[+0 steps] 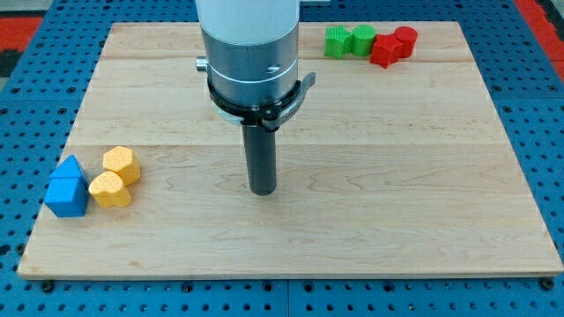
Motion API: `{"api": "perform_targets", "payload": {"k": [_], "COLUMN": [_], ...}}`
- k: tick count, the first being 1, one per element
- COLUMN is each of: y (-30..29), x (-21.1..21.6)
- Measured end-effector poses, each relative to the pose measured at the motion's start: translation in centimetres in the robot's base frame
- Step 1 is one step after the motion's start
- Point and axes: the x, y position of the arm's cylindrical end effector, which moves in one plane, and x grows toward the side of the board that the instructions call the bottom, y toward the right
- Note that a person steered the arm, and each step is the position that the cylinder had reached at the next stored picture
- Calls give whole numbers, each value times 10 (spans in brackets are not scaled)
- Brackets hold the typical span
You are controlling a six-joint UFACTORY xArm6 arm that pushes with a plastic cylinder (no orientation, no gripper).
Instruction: Separate the hexagon from the heart
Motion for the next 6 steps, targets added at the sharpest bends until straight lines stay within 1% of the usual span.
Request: {"api": "perform_targets", "payload": {"k": [1,3,4,5,6], "y": [0,41,59,31,-48], "x": [0,0,-9,32,105]}}
